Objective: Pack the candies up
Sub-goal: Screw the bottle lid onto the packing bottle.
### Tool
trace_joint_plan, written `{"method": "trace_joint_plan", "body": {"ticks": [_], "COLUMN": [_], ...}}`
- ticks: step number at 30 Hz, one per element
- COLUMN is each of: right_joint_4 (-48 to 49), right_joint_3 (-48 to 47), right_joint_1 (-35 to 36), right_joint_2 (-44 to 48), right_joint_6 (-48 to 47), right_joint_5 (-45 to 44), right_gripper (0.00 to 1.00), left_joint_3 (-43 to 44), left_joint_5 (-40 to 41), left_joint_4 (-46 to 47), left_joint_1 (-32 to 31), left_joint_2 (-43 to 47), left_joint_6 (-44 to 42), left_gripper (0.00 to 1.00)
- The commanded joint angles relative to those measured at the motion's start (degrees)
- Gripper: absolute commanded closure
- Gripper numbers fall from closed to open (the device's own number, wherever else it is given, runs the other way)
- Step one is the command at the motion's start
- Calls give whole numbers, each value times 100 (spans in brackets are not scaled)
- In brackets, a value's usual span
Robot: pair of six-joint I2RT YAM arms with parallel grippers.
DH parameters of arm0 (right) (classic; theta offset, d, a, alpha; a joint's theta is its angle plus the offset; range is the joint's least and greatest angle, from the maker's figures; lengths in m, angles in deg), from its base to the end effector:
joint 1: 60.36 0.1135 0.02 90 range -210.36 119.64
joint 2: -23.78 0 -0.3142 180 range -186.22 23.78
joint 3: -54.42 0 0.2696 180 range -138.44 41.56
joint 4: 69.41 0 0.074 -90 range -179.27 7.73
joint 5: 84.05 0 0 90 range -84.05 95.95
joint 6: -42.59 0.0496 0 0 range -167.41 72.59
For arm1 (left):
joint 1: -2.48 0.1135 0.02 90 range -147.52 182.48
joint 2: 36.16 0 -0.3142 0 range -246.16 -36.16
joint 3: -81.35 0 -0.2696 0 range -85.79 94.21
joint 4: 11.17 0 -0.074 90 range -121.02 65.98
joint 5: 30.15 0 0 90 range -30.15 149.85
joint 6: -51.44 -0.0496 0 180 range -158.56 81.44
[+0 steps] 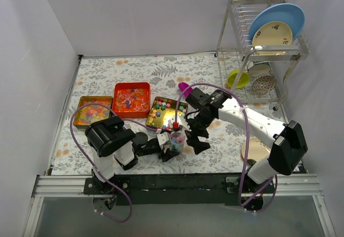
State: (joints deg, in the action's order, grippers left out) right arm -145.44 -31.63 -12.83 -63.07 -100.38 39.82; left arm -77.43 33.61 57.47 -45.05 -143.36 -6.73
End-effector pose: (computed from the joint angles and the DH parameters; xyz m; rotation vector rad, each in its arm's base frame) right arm 0.1812 0.2389 0.3113 -2.1933 1.6974 0.8278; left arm 0.1492 -0.1955 0.1094 0.6295 1.9875 -1.3334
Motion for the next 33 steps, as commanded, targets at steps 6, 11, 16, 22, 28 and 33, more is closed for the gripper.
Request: {"method": "trace_joint_plan", "body": {"ticks": [6,11,16,22,28,33], "right_joint_4": [402,842,658,132,-107,-142], "right_joint_3": [-872,-942,-1136,-1513,-1426,-1295], "right_joint_1": [-77,-77,-24,99,116,143], "right_joint_2": [-245,-508,-824,-1263,-1256,-1212], "right_joint_6": [42,-415,-1056,-1619,-1910,-1928], "right_joint_5": [-170,58,480,568,700,718], "right_gripper": [3,2,2,2,3,6], "left_joint_3": [-291,-300,-309,-326,-300,-282], "left_joint_5": [348,330,348,418,400,400], "left_joint_4": [1466,1457,1457,1475,1475,1466], "left_joint_1": [103,103,103,103,103,103], "left_joint_2": [-381,-363,-372,-346,-381,-407], "left_joint_6": [253,253,236,209,218,227], "left_gripper": [100,100,100,100,100,100]}}
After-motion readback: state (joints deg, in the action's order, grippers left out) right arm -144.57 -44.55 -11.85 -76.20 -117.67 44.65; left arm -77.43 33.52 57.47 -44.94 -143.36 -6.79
